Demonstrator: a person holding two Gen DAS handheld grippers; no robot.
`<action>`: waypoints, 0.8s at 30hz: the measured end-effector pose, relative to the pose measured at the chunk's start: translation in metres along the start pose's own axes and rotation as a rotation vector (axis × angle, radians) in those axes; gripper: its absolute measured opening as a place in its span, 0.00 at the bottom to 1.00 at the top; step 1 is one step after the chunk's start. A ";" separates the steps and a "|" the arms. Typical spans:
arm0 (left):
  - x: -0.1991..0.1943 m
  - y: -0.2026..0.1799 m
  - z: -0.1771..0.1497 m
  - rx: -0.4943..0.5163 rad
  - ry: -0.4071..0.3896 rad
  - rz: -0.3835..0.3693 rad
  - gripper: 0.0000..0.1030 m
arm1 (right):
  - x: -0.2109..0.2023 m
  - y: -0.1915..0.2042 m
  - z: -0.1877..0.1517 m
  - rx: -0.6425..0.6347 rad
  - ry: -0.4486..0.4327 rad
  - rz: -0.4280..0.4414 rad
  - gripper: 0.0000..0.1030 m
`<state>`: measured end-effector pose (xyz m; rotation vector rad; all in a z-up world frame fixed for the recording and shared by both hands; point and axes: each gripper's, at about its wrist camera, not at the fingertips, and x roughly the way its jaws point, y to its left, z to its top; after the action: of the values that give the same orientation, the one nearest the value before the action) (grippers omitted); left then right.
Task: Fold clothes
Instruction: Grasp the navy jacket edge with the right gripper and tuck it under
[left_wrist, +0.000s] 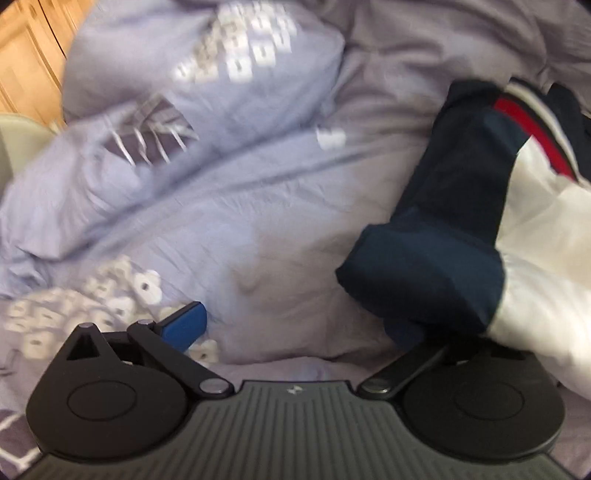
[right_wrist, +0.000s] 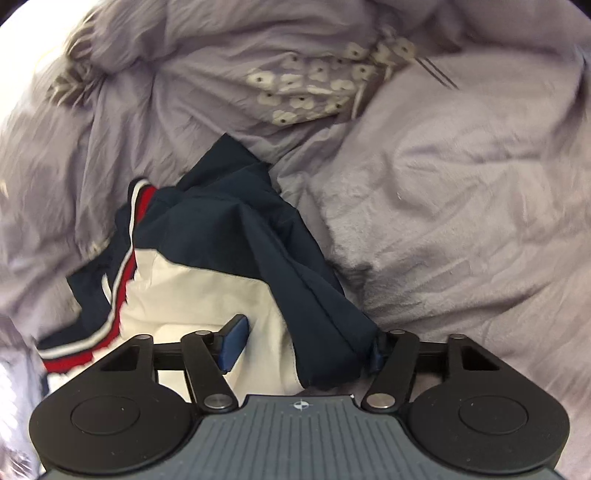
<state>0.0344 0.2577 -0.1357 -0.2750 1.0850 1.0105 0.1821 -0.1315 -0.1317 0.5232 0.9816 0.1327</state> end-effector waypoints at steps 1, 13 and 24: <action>0.001 0.000 0.000 -0.006 0.008 0.011 1.00 | 0.000 0.000 0.000 0.000 0.003 0.007 0.68; -0.057 0.055 -0.008 -0.194 -0.099 -0.237 1.00 | 0.004 0.007 -0.002 -0.071 0.011 0.005 0.78; 0.009 0.018 0.017 -0.187 0.140 -0.103 1.00 | 0.004 0.007 -0.001 -0.062 0.019 0.009 0.80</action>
<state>0.0314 0.2829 -0.1307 -0.5550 1.0914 1.0129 0.1841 -0.1238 -0.1321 0.4705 0.9904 0.1758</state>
